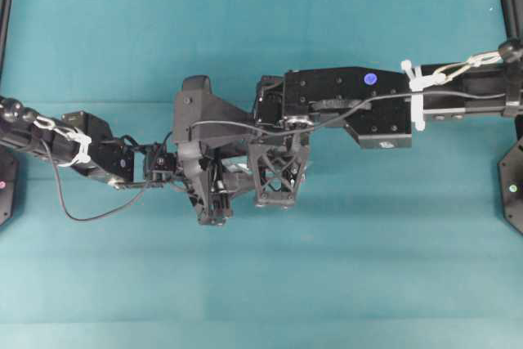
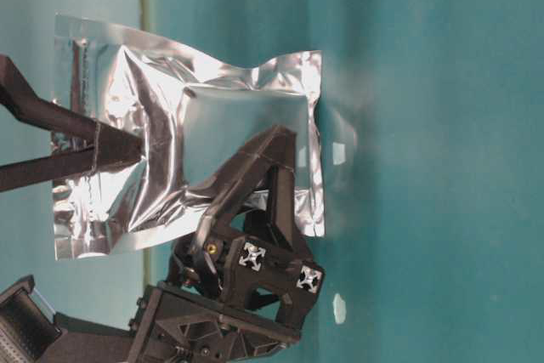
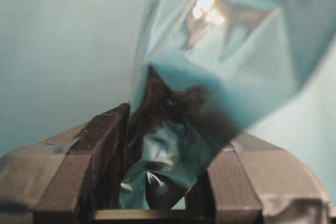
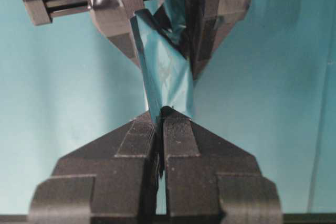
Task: Hand over the silver zip bag and make it stand upright.
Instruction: 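Close the left gripper on the bag's lower edge below the right gripper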
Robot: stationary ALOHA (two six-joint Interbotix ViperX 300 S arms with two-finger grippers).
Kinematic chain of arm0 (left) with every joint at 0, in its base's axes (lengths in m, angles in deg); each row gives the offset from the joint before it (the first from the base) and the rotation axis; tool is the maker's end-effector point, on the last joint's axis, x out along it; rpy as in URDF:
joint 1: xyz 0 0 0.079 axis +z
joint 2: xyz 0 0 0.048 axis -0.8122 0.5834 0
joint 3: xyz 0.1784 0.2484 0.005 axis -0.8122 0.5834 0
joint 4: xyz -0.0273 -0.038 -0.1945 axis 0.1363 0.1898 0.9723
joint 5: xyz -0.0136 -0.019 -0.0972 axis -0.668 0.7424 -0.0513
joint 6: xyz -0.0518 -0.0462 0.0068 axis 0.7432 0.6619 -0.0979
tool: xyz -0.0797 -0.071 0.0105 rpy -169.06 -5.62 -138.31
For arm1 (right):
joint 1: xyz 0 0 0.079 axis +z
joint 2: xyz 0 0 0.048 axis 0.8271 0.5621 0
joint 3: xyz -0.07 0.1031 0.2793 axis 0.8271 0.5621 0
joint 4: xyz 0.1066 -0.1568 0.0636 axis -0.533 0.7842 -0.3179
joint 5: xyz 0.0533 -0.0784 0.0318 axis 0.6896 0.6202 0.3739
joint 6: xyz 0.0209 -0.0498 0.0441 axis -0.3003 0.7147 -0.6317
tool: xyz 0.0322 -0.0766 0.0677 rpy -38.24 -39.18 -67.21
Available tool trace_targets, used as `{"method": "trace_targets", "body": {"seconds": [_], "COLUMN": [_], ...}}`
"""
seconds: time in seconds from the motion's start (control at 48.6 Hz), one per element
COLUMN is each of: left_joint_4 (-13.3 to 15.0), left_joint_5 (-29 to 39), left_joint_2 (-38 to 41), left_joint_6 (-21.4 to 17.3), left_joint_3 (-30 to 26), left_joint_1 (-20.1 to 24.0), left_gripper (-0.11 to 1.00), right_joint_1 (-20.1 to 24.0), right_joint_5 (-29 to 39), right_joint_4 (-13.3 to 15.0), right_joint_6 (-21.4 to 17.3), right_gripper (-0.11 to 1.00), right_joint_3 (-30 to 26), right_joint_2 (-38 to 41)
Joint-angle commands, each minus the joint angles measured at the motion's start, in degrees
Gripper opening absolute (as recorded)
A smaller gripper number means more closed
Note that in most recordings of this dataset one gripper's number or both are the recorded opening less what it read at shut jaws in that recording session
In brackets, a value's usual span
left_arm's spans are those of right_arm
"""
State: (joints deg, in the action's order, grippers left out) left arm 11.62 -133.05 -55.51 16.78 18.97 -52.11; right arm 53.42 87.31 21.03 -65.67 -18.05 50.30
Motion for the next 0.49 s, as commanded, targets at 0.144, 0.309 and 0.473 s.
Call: {"method": "trace_targets", "body": {"seconds": [0.144, 0.309, 0.473], "left_joint_4": [-0.1, -0.1, -0.1], "left_joint_5": [-0.2, -0.2, -0.1], "left_joint_2": [-0.6, -0.6, -0.6], "left_joint_6": [0.2, 0.2, 0.2], "left_joint_3": [-0.3, -0.3, -0.3], "left_joint_1": [0.0, 0.0, 0.1], "left_gripper": [0.33, 0.33, 0.3], "right_joint_1": [0.4, 0.5, 0.8], "right_joint_5": [-0.2, -0.3, -2.4], "right_joint_4": [-3.4, -3.7, -3.7], "right_joint_6": [-0.3, -0.2, -0.1], "right_gripper": [0.13, 0.6, 0.92], "right_joint_3": [-0.1, 0.1, 0.5], "right_joint_2": [-1.1, -1.2, -1.5]}}
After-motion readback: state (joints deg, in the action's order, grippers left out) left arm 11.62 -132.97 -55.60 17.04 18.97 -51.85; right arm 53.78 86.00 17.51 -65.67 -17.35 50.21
